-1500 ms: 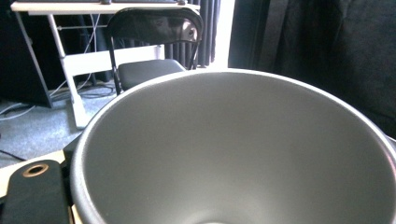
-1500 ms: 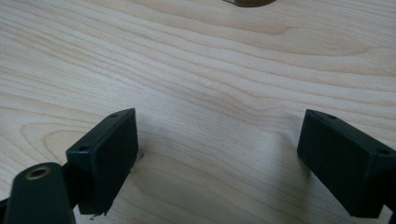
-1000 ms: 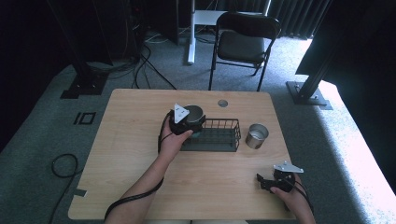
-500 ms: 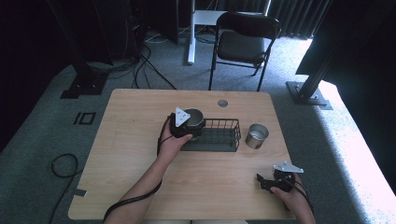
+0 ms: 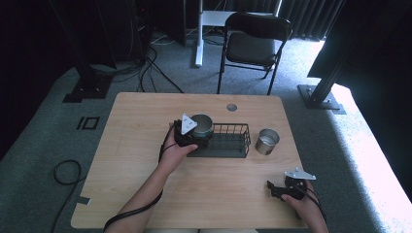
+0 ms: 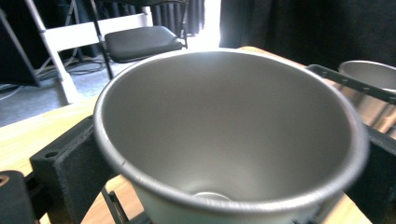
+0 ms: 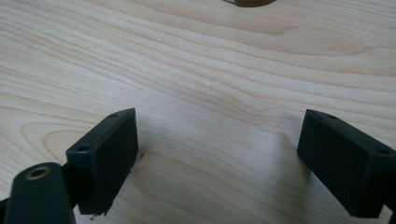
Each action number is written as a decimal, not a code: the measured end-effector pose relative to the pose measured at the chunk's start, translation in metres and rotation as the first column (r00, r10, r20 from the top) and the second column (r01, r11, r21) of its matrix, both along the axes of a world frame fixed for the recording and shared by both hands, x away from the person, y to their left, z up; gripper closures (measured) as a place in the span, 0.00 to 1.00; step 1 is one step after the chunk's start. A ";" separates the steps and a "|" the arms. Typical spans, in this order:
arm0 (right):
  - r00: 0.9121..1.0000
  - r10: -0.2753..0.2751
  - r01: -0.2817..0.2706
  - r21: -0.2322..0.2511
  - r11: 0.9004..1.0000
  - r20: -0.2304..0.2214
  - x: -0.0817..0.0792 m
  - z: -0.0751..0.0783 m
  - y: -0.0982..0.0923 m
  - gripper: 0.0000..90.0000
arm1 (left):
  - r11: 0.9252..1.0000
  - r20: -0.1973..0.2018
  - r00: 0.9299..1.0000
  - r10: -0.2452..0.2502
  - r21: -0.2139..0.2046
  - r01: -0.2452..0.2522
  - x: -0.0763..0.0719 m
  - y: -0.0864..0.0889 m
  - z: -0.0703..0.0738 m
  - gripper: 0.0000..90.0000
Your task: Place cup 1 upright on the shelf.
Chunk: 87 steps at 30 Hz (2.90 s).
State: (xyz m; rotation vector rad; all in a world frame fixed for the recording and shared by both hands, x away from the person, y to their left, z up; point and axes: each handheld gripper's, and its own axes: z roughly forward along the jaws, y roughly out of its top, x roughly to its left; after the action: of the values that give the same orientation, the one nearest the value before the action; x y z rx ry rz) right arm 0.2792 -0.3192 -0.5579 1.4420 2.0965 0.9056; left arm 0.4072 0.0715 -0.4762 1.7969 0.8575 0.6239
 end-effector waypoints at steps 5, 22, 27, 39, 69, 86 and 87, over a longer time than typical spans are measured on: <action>1.000 0.000 0.000 0.000 1.000 0.000 0.000 0.000 0.000 0.13 | 1.000 -0.006 1.000 -0.008 0.003 0.008 -0.005 0.006 0.003 0.03; 1.000 0.000 0.000 0.000 1.000 0.000 0.000 0.000 0.000 0.13 | 1.000 -0.007 1.000 0.002 -0.001 -0.002 -0.019 0.035 0.007 0.03; 1.000 0.000 0.000 0.000 1.000 0.000 0.000 0.000 0.000 0.13 | 1.000 -0.005 1.000 0.004 -0.008 -0.004 -0.024 0.044 0.008 0.03; 1.000 0.001 -0.001 -0.001 1.000 0.000 0.000 0.000 0.000 0.13 | 1.000 -0.017 1.000 0.026 -0.003 -0.026 -0.034 0.070 0.002 0.03; 1.000 0.001 -0.001 -0.001 1.000 0.000 0.000 0.000 0.000 0.13 | 0.989 -0.103 0.984 0.146 0.055 -0.140 -0.071 0.161 -0.031 0.03; 1.000 0.000 0.000 -0.001 1.000 0.000 0.000 0.000 0.000 0.13 | 0.975 -0.189 0.959 0.213 0.099 -0.198 -0.096 0.204 -0.053 0.03; 1.000 0.001 -0.001 -0.001 1.000 0.000 0.000 0.000 0.000 0.13 | 0.974 -0.195 0.956 0.218 0.099 -0.202 -0.097 0.206 -0.055 0.03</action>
State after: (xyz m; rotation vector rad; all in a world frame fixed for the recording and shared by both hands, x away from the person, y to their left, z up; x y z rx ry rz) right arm 0.2792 -0.3191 -0.5579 1.4405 2.0969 0.9051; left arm 0.3099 0.2773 -0.5308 1.8776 1.1909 0.6216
